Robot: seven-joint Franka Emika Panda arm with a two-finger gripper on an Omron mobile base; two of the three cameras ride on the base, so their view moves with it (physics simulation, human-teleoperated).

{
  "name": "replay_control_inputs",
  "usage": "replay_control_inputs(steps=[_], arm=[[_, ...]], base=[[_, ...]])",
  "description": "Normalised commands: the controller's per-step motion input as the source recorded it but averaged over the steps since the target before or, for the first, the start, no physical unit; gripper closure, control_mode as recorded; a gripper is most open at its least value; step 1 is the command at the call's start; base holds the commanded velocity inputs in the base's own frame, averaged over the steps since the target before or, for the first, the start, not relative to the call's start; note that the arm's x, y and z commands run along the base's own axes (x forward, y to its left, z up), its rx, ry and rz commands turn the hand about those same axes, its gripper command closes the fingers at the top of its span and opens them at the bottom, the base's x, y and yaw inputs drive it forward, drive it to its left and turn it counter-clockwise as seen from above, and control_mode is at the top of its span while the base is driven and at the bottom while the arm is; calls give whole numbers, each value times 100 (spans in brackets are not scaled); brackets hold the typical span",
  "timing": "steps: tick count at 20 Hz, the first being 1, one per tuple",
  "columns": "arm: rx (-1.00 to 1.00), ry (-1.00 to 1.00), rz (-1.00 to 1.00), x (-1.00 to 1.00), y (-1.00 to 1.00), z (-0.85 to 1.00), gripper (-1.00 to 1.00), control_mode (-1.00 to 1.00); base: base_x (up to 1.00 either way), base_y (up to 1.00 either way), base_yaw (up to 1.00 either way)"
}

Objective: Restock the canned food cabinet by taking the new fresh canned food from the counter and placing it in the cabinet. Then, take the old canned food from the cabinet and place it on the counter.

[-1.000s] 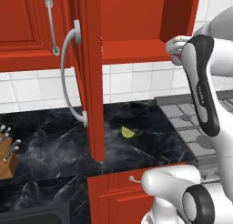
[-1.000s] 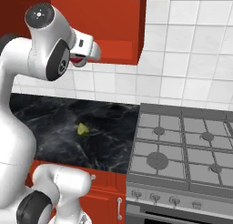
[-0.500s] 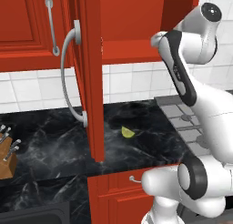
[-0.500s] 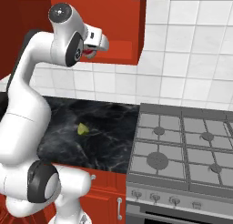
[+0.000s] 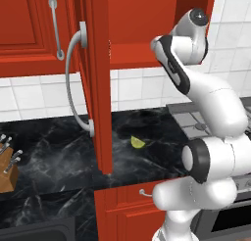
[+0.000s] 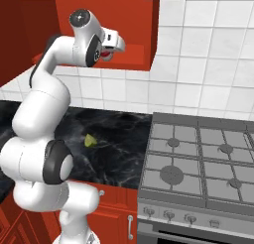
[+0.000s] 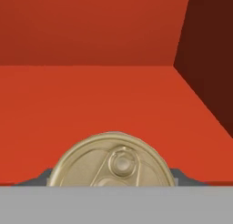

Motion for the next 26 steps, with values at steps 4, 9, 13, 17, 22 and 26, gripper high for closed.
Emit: replay_control_inputs(steps=[4, 9, 13, 17, 22, 26], arm=[[-7, 1, 0, 77, 0, -26, 100, -100], [-5, 3, 0, 69, 0, -19, 100, -100], [-3, 3, 0, 63, 0, -6, -100, -100], [0, 0, 0, 26, 0, -2, -100, -100], [0, 0, 0, 29, 0, 0, -100, -100], [0, -4, 0, 43, 0, 0, -100, -100]], base=[[0, 0, 0], [0, 0, 0], [0, 0, 0], [0, 0, 0], [0, 0, 0], [0, 0, 0]])
